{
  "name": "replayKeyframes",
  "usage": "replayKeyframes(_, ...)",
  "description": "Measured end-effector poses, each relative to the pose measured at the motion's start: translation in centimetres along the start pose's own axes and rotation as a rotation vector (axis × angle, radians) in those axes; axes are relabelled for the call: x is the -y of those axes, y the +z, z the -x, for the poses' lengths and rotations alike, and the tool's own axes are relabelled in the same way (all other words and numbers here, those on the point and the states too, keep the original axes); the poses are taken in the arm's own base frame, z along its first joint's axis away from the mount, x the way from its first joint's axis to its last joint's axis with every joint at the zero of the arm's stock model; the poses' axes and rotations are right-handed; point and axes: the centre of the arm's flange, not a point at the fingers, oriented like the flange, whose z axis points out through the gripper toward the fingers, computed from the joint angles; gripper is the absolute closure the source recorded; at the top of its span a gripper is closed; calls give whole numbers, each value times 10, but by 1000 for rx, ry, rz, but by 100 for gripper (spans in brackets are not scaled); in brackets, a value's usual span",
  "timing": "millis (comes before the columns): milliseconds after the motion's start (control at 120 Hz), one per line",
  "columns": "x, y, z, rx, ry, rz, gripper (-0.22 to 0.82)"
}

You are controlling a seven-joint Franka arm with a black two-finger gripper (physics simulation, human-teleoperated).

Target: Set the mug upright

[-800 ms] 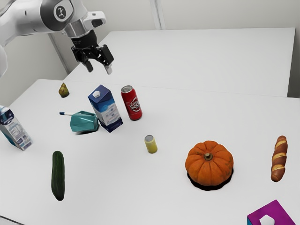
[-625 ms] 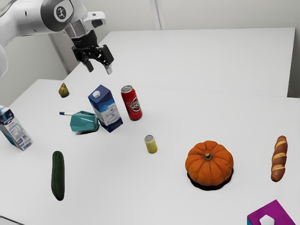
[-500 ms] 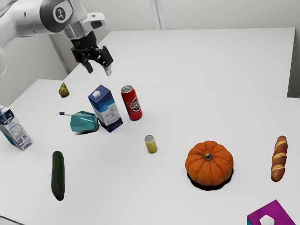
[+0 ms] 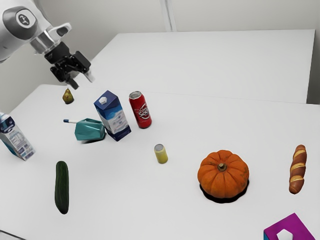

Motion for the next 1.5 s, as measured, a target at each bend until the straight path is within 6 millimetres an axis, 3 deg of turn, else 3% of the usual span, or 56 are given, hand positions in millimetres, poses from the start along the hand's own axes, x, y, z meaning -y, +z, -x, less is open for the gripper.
replayKeyframes(50,43,-9,5,-21,-55,24,0)
replayKeyframes(100,73,-16,10,-36,-86,41,0)
replayKeyframes(233,102,-1,0,-26,-75,70,0)
replayKeyframes(417,182,26,3,-52,-136,173,0)
replayKeyframes(617,246,66,1,-86,-181,279,0)
replayKeyframes(842,282,103,-15,-104,-170,318,0)
replayKeyframes(1067,288,137,-28,-172,-178,385,0)
replayKeyframes(1342,299,169,-20,-173,-226,426,0)
replayKeyframes(1500,290,186,-21,-172,-249,483,0)
